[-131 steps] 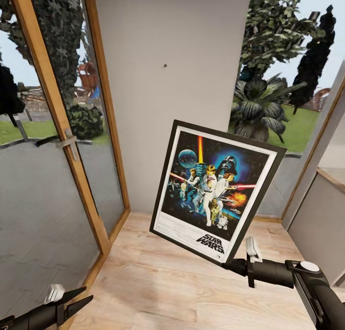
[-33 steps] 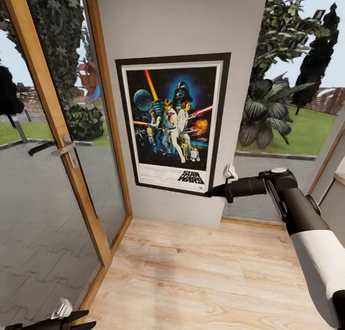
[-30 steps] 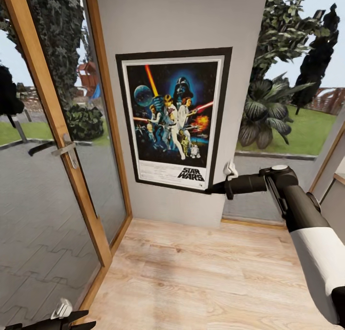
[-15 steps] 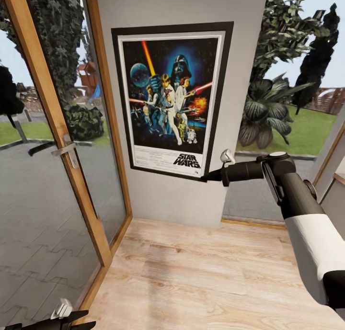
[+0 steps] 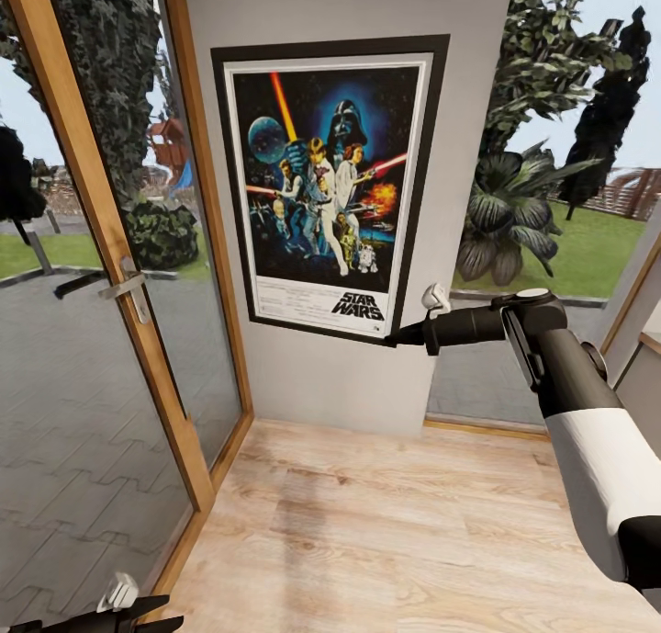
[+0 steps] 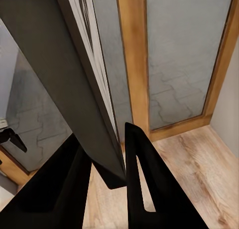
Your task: Pick up the poster from the kitchen countertop and hang it on one of the wall nails in the kitchen.
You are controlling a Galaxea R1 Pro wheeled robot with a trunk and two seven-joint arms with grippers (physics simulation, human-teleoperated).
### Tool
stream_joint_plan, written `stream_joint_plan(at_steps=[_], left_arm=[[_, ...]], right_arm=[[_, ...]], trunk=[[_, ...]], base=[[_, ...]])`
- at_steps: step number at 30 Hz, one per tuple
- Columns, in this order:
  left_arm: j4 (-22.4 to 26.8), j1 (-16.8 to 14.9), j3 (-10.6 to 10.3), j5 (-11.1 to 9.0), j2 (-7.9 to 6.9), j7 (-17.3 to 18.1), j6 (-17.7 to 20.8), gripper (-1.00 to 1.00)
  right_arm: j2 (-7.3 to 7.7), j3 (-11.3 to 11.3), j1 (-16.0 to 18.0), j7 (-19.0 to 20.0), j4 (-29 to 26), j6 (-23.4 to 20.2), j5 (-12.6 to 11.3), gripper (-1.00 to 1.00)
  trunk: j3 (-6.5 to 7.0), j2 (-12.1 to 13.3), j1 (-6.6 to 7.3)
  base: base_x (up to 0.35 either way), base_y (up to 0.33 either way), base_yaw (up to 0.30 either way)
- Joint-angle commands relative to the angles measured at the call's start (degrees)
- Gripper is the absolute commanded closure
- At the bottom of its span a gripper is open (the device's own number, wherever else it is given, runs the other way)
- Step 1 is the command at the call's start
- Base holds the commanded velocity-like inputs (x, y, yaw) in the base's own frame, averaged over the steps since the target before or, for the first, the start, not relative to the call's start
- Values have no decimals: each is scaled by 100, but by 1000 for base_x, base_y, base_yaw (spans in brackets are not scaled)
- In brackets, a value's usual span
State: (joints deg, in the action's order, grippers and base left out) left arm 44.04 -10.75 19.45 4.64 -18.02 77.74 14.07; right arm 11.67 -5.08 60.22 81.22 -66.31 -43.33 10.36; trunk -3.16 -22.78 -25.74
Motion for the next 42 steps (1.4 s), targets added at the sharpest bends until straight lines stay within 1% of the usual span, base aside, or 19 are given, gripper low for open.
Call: stream_joint_plan(at_steps=[1,9,16,25,32,42], left_arm=[[8,-6,24,46,4,40,60,-100],[8,-6,24,45,1,40,60,-100],[8,-6,24,45,0,41,61,-100],[8,-6,24,45,0,43,61,-100],[8,-6,26,45,0,41,61,-100],[8,-6,31,45,0,40,61,-100]], right_arm=[[2,-2,6,39,-5,-62,33,100],[2,-8,3,27,-3,-74,22,100],[-5,-10,7,25,173,-87,20,100],[-7,-11,8,25,203,-96,19,100],[-39,-11,8,41,179,-437,-2,100],[-50,-11,8,42,175,-481,-7,100]], trunk=[[-14,-14,-4],[-14,-14,-4],[-14,-14,-4],[-14,-14,-4],[-14,-14,-4],[-14,-14,-4]], base=[[0,0,0],[0,0,0],[0,0,0],[0,0,0],[0,0,0],[0,0,0]])
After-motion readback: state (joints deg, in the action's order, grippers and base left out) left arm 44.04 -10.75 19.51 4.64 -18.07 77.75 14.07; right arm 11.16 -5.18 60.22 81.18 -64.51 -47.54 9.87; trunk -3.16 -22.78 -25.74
